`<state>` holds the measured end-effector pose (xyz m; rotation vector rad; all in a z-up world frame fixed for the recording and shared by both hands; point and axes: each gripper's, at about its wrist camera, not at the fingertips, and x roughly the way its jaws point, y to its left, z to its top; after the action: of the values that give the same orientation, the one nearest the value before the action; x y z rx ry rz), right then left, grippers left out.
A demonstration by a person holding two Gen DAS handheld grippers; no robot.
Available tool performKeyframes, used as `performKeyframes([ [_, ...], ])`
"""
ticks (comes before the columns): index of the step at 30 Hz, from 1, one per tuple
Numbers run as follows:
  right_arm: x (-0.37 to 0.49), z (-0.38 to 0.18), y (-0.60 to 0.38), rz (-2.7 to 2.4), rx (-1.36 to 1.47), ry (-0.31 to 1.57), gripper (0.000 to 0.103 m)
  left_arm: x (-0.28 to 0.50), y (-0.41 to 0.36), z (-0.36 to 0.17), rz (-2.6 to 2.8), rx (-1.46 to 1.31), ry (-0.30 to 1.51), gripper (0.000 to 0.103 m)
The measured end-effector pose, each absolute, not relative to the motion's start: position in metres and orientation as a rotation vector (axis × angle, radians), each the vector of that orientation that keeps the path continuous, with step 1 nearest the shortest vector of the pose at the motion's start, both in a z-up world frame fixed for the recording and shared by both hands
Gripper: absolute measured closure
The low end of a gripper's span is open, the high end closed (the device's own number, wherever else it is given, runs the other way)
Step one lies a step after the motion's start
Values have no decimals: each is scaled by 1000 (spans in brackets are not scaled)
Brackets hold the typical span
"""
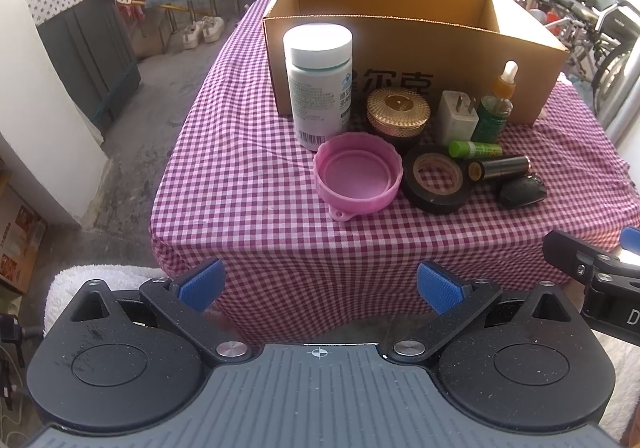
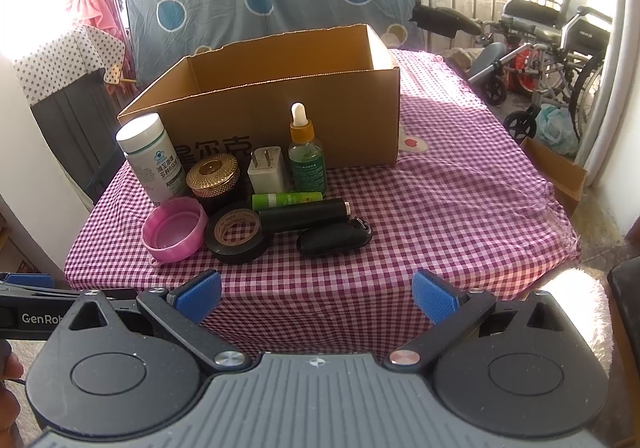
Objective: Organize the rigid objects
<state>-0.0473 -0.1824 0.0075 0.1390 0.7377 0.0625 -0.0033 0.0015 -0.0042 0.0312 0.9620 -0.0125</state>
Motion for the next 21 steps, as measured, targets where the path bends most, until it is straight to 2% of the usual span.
performKeyframes([
  [21, -44, 5, -179, 71, 135, 746, 0, 1, 3, -8, -4, 32, 977, 0],
])
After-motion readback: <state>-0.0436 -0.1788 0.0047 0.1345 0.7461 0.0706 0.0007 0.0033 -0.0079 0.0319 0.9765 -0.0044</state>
